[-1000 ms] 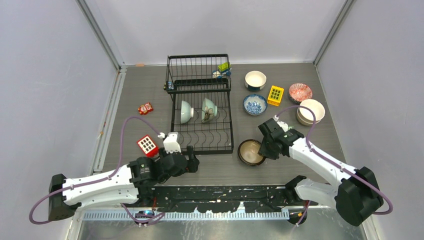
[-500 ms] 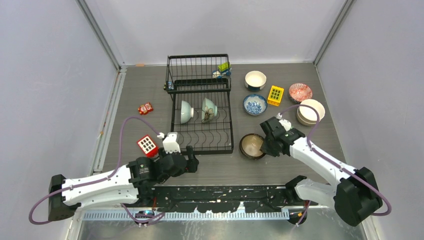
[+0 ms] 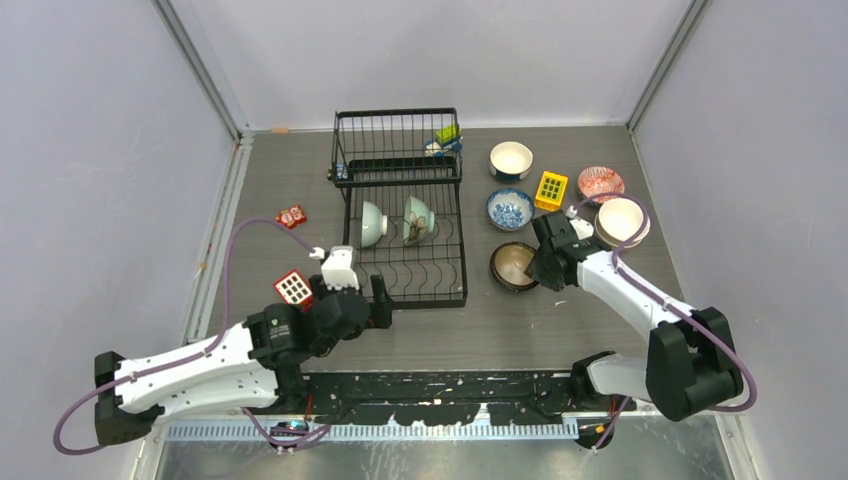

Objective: Unload the bowls from the dish rack
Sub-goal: Move the bowl to the center of the board, then pick up the bowl from the dish rack.

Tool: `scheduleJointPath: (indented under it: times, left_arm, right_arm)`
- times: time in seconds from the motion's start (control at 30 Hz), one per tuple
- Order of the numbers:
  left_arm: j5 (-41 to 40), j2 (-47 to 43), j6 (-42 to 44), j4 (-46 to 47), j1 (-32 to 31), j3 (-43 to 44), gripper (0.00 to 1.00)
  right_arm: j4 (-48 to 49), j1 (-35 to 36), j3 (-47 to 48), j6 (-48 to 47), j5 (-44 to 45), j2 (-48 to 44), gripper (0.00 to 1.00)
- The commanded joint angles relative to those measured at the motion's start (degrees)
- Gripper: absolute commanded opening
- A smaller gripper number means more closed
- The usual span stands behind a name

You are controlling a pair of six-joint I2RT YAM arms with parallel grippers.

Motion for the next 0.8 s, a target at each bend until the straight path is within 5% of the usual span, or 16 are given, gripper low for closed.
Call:
scheduleJointPath:
  times: [0.0,0.27,0.37,0.53,0.77]
  left_arm:
    - [-2.44,2.44,10.93,2.38,4.23,6.13,1.00]
    - [17.97,8.85,22.81,13.54,24.69,9.10,0.99]
    - [28.81,12.51,26.32,20.60,29.94,9.08,0.89]
    - [37.32,19.74,31.73,30.30,31.44,9.82,0.75]
    - [39.46,25.97,32.93,48.81,31.96,4.74,0.74]
  right_arm:
    - [-0.24,-0.28,2.01,-1.98,1.25,-4.31,0.48]
    - [-7.39,-0.30,3.07,-4.74,-3.67,-17.85,0.59]
    - [-6.14,-0.28,1.16,-5.71,-7.72,-22.61,0.58]
    - [-3.04,-0.32,-2.43,-6.62,-12.53,-27.90,0.57]
    - [-1.05,-0.31,-3.87,-7.24,-15.34,-31.73,0.57]
